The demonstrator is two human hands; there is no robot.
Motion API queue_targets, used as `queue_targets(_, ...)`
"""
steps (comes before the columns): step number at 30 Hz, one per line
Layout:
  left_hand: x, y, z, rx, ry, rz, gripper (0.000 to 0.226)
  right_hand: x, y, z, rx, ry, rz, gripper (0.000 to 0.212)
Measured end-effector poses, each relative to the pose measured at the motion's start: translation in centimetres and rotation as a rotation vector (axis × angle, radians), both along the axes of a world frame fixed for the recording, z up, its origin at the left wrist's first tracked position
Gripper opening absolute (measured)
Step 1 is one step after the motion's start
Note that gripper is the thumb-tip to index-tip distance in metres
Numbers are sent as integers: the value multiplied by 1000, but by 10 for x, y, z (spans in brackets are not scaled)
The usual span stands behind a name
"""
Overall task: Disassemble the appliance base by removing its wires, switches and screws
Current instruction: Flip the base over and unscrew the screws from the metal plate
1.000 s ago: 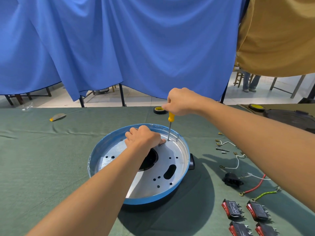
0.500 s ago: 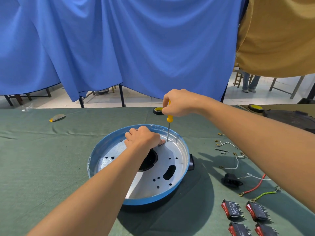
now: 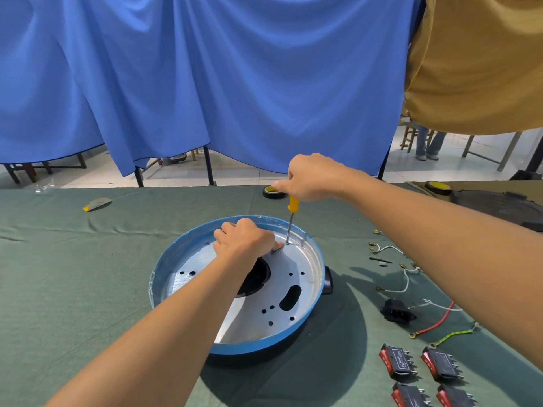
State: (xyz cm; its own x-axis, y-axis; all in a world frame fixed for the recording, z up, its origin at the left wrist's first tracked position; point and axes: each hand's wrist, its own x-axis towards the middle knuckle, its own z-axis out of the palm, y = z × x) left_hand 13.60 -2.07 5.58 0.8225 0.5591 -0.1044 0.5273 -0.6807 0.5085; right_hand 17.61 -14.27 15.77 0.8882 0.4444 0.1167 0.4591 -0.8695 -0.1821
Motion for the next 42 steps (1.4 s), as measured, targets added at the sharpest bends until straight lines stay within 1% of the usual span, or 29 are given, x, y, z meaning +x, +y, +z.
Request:
queue_targets(2, 0, 0, 0, 3, 0, 1, 55, 0, 1, 0, -3, 14, 17, 22)
queue_targets(5, 0, 0, 0, 8, 2, 4, 56, -2, 2, 3, 1, 58, 32, 31)
queue_targets(7, 0, 0, 0, 4, 4, 3, 56, -1, 1, 2, -9, 33, 22, 30)
queue_targets(9, 1, 0, 0, 1, 5, 3, 56, 0, 1, 0, 15, 2, -10, 38)
queue_targets(10, 1, 1, 0, 0, 4, 3, 56, 1, 1, -1, 22, -9, -8, 35)
queue_targets(12, 1, 1, -1, -1, -1, 4, 56, 0, 2, 0, 24, 15, 14, 20)
queue_targets(14, 1, 0, -2, 6, -4, 4, 56, -2, 3, 3, 22, 61, 33, 32)
queue_targets(15, 1, 0, -2, 11, -5, 4, 56, -4, 4, 4, 15, 71, 38, 34)
queue_targets(17, 1, 0, -2, 12, -4, 3, 56, -3, 3, 3, -2, 49, 33, 27)
queue_targets(20, 1, 0, -2, 4, -5, 2, 55, -1, 2, -1, 5, -2, -2, 27)
queue_targets(22, 1, 0, -2, 6, -6, 2, 55, -3, 3, -1, 14, 4, 12, 15)
queue_targets(25, 1, 0, -2, 2, -10, 2, 55, -5, 2, 2, 6, 45, 51, 27)
queue_targets(28, 1, 1, -3, 2, -12, 3, 55, -2, 2, 2, 5, 32, 53, 23)
queue_targets(30, 0, 0, -2, 1, -9, 4, 55, -2, 2, 1, 8, 9, 36, 35)
queue_targets(31, 0, 0, -2, 0, -8, 4, 55, -3, 2, 0, 10, 2, 39, 33)
queue_targets(33, 1, 0, -1, 3, -4, 4, 55, -5, 2, 1, -11, 12, 60, 22)
queue_targets(35, 1, 0, -1, 7, -3, 6, 55, -5, 2, 3, -18, 46, 69, 31)
queue_targets(38, 1, 0, -2, 13, 0, 6, 57, -4, 2, 4, -23, 31, 66, 27)
queue_targets(40, 2, 1, -3, 12, 1, 4, 57, -3, 1, 2, -13, -11, 39, 43)
queue_targets(41, 2, 1, -2, 10, 0, 5, 57, -2, 0, 1, -4, -26, 36, 43)
queue_targets(42, 2, 1, -3, 8, -2, 5, 56, -2, 1, 0, 2, -27, 39, 39)
